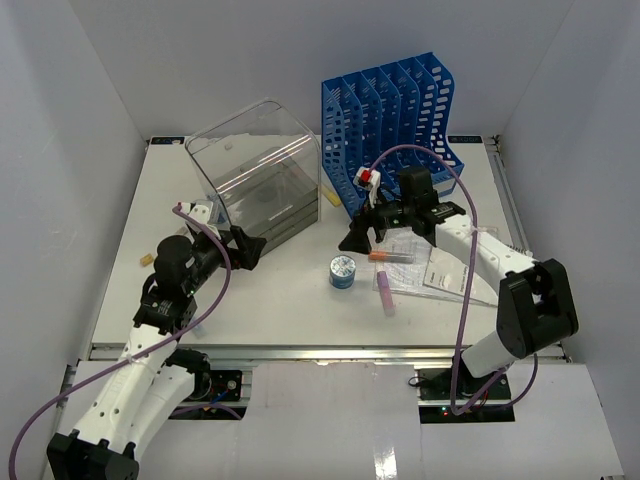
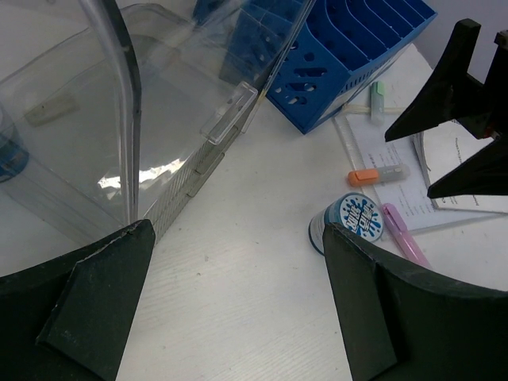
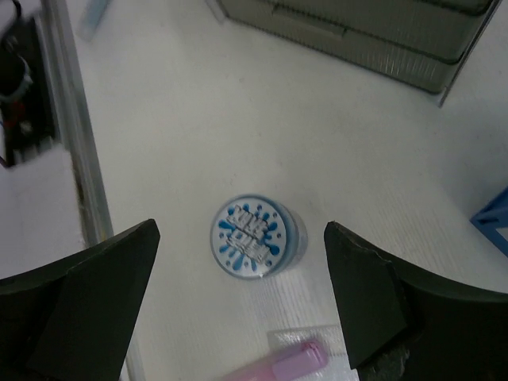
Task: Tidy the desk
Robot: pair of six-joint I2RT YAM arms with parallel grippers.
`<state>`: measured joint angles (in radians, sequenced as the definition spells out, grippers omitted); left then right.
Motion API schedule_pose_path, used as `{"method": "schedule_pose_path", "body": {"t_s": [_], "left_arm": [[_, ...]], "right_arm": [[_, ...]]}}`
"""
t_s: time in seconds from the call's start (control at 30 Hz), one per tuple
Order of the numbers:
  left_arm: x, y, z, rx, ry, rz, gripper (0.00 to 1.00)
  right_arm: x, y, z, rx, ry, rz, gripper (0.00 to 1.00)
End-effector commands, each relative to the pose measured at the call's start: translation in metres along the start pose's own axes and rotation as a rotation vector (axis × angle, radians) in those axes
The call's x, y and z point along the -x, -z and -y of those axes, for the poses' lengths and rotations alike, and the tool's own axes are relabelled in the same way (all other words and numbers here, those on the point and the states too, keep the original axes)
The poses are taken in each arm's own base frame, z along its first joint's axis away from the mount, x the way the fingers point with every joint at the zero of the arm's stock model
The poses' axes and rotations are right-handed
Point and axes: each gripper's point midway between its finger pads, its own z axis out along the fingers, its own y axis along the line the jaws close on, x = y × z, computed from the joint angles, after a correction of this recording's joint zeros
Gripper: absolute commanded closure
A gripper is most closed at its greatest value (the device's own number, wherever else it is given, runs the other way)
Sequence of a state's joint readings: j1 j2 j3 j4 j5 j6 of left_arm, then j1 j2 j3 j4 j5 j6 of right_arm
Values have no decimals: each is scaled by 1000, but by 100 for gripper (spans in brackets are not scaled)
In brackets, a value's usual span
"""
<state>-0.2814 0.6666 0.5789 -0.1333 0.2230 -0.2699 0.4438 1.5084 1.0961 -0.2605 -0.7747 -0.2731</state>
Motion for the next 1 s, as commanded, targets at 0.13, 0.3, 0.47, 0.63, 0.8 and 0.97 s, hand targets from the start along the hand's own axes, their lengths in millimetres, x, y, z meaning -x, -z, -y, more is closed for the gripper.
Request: {"method": "schedule_pose_path", "body": {"t_s": [0.13, 0.3, 0.47, 0.63, 0.8, 0.97], "left_arm": [[5, 2, 4, -17, -8, 35, 2], [11, 10, 8, -19, 43, 76, 2], [7, 20, 6, 13, 155, 95, 2], [4, 30, 9, 20, 273, 115, 2], [5, 34, 12, 9, 337, 133, 2], [11, 35, 13, 15, 362, 138, 2]], "right_arm": [[96, -32, -10, 146, -313, 430, 6], [108, -69, -4, 97, -514, 472, 13], [124, -101, -3, 137, -598, 482, 30], [113, -121, 16, 116, -673, 465, 32], [116, -127, 23, 128, -707, 486, 33], [127, -127, 27, 137, -710, 537, 40]]}}
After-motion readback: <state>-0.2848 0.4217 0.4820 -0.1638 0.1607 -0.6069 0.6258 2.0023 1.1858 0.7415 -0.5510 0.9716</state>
